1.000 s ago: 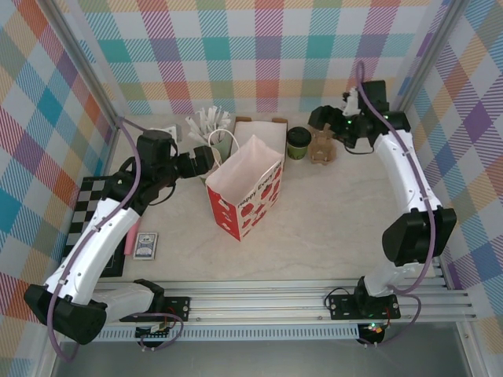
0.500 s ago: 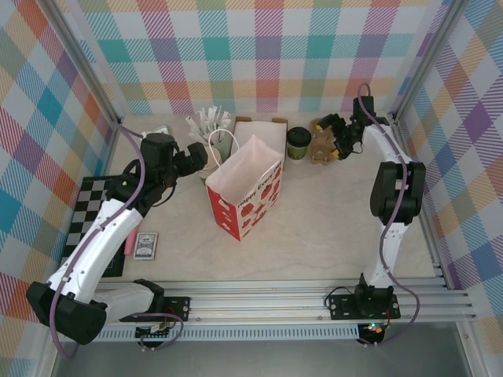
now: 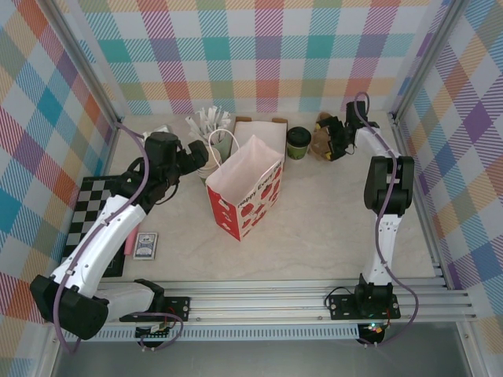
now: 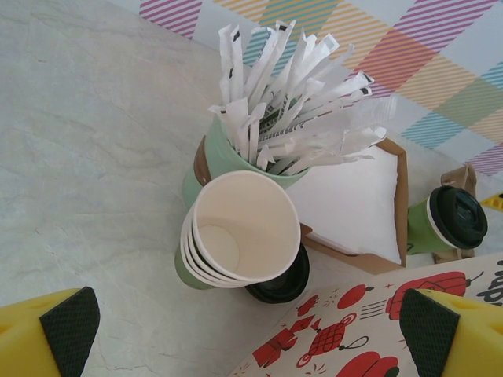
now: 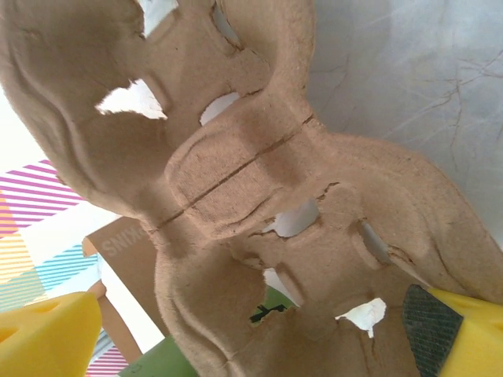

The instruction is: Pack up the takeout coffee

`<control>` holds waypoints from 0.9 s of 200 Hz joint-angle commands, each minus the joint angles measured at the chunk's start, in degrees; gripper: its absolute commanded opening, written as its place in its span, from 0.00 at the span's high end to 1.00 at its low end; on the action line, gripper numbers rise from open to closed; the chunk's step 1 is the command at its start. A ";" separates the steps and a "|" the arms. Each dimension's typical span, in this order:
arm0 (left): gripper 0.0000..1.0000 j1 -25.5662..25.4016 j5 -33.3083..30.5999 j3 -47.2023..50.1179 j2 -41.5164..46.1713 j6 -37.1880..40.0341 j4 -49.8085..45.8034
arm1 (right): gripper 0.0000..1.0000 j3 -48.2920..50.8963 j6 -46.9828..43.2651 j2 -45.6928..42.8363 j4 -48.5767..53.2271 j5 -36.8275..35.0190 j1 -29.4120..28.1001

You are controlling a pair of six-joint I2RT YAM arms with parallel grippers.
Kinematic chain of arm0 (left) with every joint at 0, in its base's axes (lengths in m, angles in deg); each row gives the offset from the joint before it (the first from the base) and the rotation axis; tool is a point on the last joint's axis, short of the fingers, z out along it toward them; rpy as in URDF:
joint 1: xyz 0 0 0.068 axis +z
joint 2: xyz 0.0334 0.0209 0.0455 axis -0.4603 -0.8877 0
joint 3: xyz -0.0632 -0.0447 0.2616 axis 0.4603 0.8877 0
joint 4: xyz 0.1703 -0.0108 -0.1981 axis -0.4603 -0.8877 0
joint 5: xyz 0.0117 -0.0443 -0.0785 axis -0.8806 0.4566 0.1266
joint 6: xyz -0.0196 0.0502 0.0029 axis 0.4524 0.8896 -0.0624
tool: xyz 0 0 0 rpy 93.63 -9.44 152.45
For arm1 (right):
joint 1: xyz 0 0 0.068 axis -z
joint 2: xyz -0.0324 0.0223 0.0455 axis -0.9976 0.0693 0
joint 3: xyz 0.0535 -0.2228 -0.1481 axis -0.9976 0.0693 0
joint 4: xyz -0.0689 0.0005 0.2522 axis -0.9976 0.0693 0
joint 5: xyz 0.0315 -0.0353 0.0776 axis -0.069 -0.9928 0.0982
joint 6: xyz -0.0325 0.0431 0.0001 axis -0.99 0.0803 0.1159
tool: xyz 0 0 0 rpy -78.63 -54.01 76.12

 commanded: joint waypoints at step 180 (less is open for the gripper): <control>0.00 0.33 -2.08 -0.16 -0.10 0.24 -1.13 | 0.50 -22.60 -62.16 11.36 28.59 -12.38 1.44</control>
